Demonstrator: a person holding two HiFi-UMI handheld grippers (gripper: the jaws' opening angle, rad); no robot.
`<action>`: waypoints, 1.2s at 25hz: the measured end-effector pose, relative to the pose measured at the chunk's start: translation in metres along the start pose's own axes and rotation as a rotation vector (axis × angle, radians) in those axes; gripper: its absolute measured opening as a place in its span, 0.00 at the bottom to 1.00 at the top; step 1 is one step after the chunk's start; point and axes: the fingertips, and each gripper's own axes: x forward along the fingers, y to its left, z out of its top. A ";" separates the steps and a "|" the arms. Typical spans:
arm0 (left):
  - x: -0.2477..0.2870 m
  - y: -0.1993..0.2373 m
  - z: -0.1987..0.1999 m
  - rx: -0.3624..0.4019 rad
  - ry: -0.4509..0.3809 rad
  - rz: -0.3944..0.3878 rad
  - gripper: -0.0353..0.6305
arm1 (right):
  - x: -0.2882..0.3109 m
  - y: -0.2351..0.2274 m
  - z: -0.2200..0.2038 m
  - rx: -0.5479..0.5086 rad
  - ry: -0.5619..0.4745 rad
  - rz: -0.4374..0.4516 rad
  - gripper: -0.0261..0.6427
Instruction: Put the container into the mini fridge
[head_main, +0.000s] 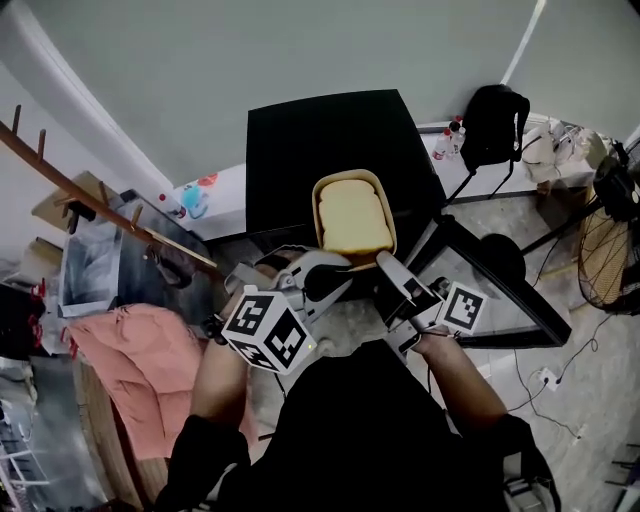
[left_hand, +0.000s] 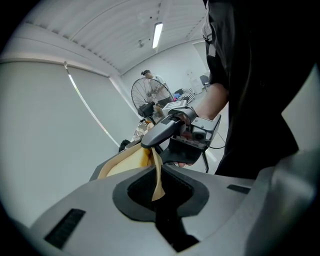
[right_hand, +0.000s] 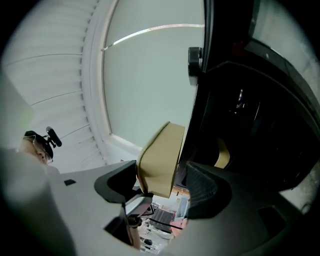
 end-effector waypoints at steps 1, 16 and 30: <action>-0.002 -0.003 0.000 -0.011 0.003 0.007 0.12 | 0.001 0.001 -0.002 0.016 0.006 0.013 0.50; -0.009 -0.044 0.015 -0.135 0.049 0.263 0.12 | -0.017 0.013 -0.029 0.128 0.135 0.161 0.38; 0.024 -0.103 0.014 -0.327 0.085 0.382 0.13 | -0.065 -0.028 -0.055 0.197 0.220 0.101 0.38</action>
